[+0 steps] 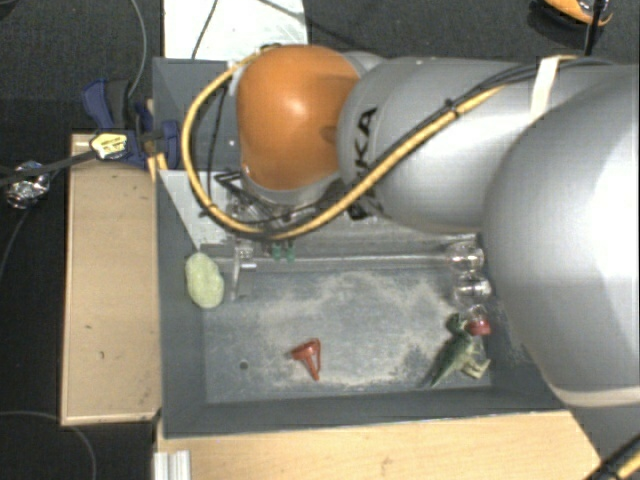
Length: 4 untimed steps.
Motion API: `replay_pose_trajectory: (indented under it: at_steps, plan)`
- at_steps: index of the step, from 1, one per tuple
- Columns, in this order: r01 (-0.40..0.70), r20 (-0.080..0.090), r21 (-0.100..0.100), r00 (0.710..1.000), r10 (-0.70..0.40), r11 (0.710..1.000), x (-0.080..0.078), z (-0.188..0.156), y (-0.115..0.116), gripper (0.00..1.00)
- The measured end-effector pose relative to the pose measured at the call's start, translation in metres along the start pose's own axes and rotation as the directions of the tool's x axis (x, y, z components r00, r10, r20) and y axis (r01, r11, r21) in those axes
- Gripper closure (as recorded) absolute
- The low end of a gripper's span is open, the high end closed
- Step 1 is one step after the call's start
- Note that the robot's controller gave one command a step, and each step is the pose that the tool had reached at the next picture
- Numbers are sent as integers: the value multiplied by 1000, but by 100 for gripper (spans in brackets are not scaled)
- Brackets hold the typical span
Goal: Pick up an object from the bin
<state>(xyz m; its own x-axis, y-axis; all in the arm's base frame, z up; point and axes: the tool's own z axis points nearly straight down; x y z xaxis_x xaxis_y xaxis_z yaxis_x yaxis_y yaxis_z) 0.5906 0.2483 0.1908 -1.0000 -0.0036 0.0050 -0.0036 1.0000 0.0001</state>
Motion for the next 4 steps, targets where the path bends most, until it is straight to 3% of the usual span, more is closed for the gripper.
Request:
replay_pose_trajectory:
  at_steps: [1,2,3,4]
  plan:
    - [-6,8,-2,1000,6,1000,-2,-5,-1,0]
    - [377,4,0,926,-377,926,0,60,1,0]
    - [395,0,-1,919,-395,919,0,82,1,0]
    - [558,9,1,830,-558,830,-2,77,5,0]
